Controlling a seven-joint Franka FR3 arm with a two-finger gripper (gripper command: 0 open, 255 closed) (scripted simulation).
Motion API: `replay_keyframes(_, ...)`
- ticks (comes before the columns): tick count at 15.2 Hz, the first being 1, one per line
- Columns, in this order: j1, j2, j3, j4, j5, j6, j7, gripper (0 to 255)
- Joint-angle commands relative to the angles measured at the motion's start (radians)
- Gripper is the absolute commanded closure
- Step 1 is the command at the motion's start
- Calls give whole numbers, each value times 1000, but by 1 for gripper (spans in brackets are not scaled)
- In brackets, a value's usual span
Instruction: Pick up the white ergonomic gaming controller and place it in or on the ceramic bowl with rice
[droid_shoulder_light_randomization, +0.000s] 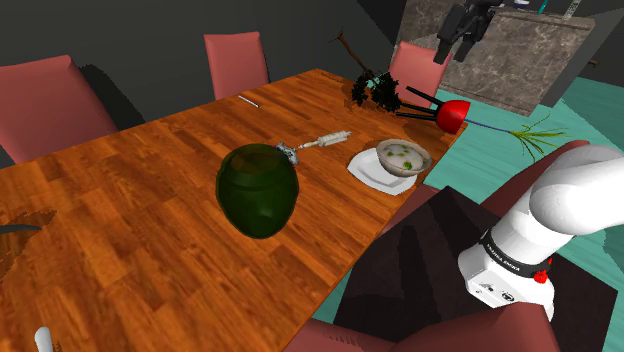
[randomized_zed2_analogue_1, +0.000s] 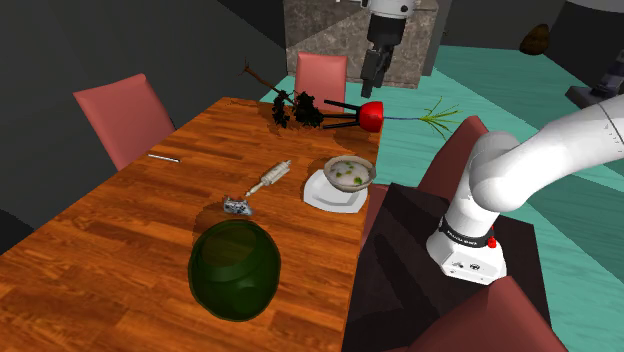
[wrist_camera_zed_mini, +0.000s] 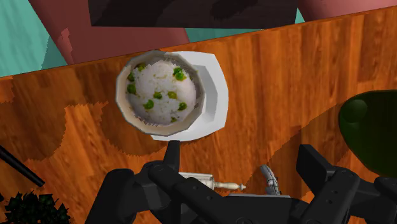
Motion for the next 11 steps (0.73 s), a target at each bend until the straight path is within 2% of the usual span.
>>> replay_keyframes(1, 0, 0, 0, 0, 0, 0, 0, 0)
replay_keyframes(11, 22, 212, 107, -92, 59, 323, 121, 0)
